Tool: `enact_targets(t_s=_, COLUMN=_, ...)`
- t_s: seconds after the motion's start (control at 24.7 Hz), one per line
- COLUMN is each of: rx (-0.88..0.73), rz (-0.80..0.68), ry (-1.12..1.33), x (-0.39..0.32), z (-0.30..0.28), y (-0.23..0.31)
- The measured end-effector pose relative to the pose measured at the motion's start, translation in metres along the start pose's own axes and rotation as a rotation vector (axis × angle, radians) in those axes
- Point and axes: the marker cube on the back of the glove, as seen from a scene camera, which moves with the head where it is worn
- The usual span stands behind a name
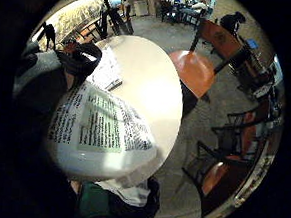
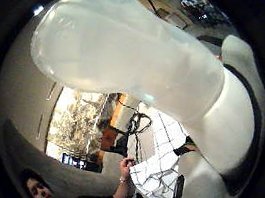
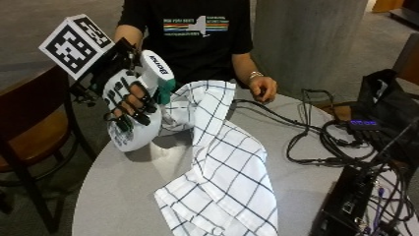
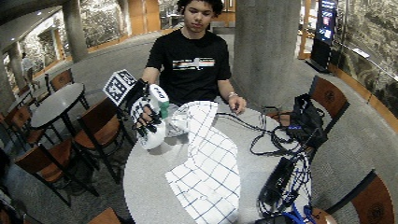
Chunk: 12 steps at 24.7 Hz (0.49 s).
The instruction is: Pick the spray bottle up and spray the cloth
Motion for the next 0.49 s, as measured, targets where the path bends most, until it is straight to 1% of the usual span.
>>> enact_targets(t_s=0.28, rx=-0.208, rz=0.014, ry=0.166, x=-0.013, z=0.015, y=-0.011)
enact_targets(t_s=0.49, rx=-0.313, rz=0.023, ry=0.256, x=-0.017, z=0.027, y=-0.012)
